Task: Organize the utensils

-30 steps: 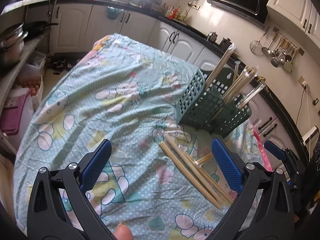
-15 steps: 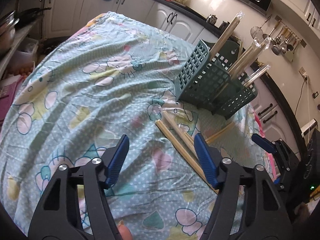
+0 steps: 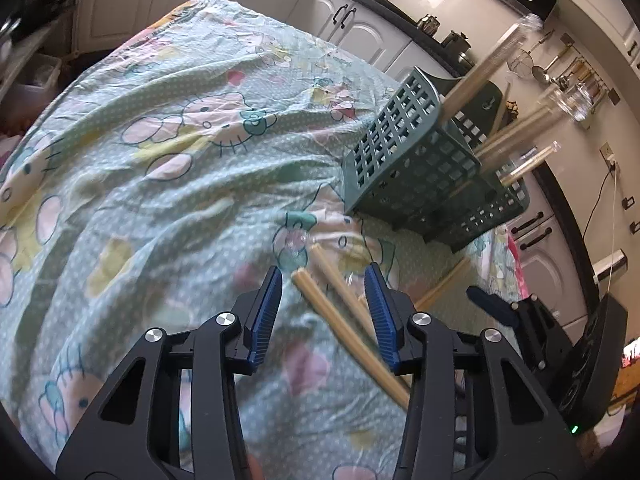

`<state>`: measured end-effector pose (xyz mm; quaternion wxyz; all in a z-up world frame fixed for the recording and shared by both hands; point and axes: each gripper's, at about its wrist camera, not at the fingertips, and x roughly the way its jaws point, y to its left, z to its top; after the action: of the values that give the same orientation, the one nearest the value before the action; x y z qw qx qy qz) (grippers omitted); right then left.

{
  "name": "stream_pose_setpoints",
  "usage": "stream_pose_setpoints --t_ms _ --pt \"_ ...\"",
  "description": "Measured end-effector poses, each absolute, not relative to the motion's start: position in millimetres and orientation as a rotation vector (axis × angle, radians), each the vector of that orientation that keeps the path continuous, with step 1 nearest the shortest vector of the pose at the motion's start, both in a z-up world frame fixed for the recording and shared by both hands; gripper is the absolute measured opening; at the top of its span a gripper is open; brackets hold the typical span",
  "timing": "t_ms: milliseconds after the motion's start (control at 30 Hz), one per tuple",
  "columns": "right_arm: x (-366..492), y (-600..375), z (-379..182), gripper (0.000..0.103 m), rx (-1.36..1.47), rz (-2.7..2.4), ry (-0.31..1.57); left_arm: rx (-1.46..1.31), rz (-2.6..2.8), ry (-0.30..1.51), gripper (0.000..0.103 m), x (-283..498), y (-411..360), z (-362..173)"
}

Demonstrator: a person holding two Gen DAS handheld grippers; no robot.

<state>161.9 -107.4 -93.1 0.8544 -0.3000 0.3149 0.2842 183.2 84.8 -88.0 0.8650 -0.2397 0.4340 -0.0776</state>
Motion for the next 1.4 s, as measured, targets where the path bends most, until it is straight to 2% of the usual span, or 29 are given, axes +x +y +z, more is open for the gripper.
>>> stream_pose_setpoints --t_ms 100,300,400,500,567,667,833,1267,1400 --pt "164.4 -101.8 -96.1 0.07 -0.66 0.609 0.657 -0.523 -0.174 0.925 0.029 194.3 86.5 -89.2" --pt "166.2 -89.7 -97.2 0.065 -0.708 0.641 0.641 -0.567 -0.192 0.983 0.029 212.1 90.1 -98.7" --pt "166.8 -83.8 -97.2 0.056 -0.723 0.667 0.634 -0.585 -0.195 1.006 0.027 220.8 90.6 -103.8" --pt "168.4 -78.5 -97.0 0.041 -0.717 0.699 0.64 -0.586 -0.194 1.019 0.026 227.1 90.9 -106.3" --pt "169.1 -74.8 -97.1 0.022 -0.718 0.709 0.639 -0.581 -0.193 1.024 0.025 229.8 90.6 -106.8" --pt "171.6 -69.4 -99.7 0.01 -0.724 0.71 0.641 -0.579 -0.187 1.03 0.025 233.1 91.0 -108.7" --pt "180.7 -71.7 -96.7 0.005 -0.67 0.699 0.632 -0.558 -0.181 1.043 0.025 239.8 87.7 -111.0" --pt "203.3 -123.3 -53.2 0.003 -0.368 0.638 0.615 -0.511 -0.161 1.052 0.003 248.7 84.8 -113.1" --pt "193.7 -140.3 -34.6 0.002 -0.305 0.638 0.596 -0.542 -0.195 1.021 0.002 240.3 84.9 -102.6"
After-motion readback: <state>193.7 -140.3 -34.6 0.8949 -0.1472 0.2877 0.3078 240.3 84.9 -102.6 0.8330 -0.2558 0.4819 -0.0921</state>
